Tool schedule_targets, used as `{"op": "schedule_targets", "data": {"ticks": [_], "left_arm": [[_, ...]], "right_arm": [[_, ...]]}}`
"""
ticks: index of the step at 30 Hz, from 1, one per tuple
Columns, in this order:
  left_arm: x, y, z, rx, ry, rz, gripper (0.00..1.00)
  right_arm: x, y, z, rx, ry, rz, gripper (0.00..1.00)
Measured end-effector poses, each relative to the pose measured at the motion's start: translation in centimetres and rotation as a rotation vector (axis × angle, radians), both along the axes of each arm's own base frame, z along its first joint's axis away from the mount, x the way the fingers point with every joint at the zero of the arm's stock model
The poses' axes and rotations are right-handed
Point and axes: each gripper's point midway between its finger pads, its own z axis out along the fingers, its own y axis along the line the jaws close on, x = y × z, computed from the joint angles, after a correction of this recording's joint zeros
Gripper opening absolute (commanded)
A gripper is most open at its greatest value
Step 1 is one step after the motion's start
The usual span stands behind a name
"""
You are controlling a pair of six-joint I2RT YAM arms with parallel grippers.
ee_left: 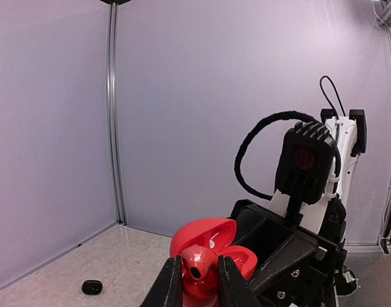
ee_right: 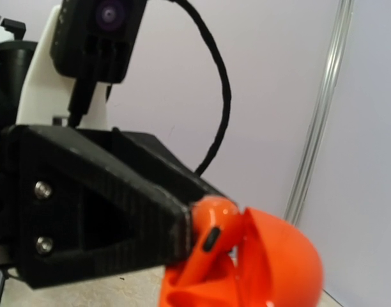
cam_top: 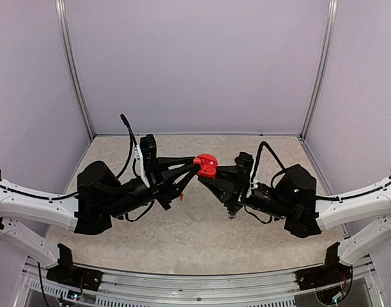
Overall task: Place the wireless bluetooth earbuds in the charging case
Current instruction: Insert the left earbud into the left side groove of the charging case.
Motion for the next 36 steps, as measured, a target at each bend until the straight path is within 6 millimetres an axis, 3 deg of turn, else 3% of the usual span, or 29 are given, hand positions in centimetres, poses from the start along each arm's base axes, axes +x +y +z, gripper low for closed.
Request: {"op": "schedule_targets", "data": {"ticks": [14,23,36], "left_arm": [[0.0,0.0,-0.2,0.099,-0.078,-0.022,0.19],[-0.1,-0.2,-0.4,0.153,-0.122,-0.069,0.27],[-0.2,-0.2,-1.4,0.212,-0.118,-0.081,0.47]], "right_arm": [[0.1,0.0,-0.2,-0.005,0.010,0.000,0.00],[0.1,0.0,-0.4,-0.007,0.018,0.002,0.00],[0.0,0.0,-0.2,0.004,0.026,0.008,0.00]]}}
